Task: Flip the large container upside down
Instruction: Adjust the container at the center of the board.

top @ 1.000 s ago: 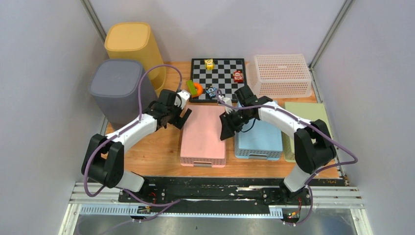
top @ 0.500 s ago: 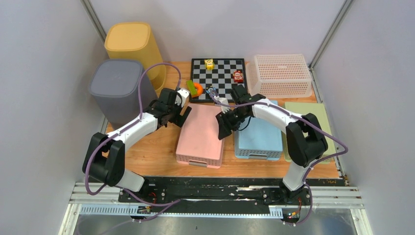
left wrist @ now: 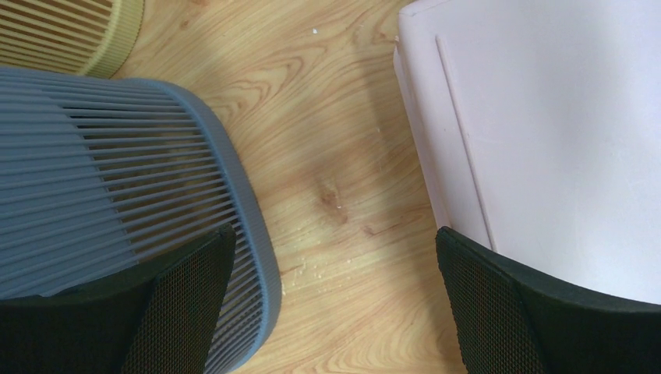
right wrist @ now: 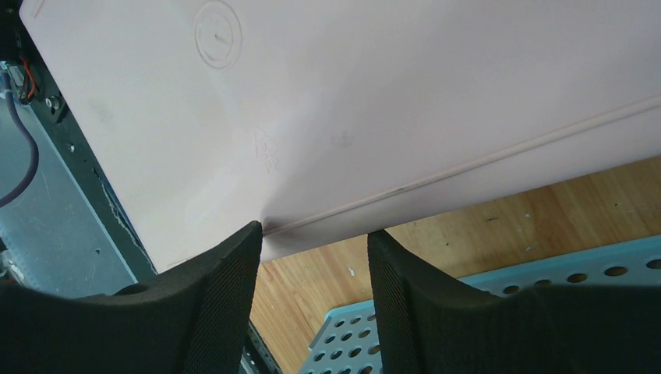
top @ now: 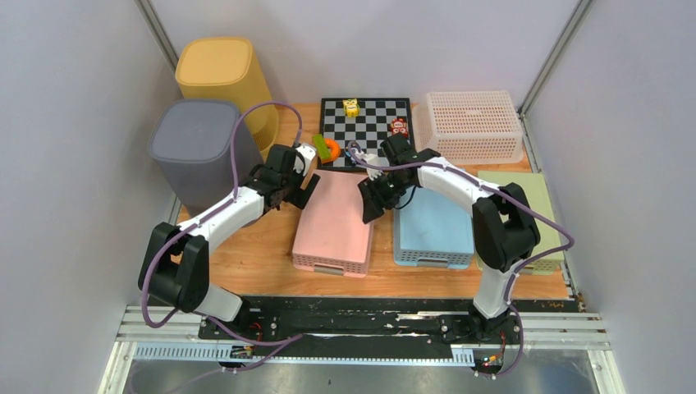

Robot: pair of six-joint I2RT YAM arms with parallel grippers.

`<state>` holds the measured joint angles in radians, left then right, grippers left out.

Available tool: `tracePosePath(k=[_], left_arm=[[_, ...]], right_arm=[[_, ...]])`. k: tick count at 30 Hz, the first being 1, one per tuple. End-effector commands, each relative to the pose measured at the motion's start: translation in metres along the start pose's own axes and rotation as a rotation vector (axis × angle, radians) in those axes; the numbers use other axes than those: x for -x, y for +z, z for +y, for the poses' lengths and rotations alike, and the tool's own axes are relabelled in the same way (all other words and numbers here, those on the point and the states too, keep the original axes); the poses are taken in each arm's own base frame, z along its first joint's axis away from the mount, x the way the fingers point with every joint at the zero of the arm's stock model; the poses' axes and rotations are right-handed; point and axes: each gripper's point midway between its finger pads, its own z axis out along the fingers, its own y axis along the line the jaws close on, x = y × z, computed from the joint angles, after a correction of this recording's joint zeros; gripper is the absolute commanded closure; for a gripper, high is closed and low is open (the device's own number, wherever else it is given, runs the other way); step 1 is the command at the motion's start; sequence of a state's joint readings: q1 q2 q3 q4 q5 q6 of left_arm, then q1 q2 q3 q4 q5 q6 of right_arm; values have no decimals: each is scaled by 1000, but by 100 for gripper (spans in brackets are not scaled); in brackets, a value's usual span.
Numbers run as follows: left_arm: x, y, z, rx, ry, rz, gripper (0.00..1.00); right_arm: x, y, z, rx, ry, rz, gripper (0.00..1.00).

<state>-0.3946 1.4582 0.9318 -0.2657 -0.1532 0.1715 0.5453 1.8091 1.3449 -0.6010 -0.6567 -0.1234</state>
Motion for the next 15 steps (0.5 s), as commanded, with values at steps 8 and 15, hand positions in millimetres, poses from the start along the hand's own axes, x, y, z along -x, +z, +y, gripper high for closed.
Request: tracePosePath(k=[8,15], left_arm=[[2,7,-5,-11,-11,19,0],[2,5,3,29,-5,27,0]], right_arm=[[33,4,-22,-38,-4,-61,45],[43,7,-26,-36,-9,-68,45]])
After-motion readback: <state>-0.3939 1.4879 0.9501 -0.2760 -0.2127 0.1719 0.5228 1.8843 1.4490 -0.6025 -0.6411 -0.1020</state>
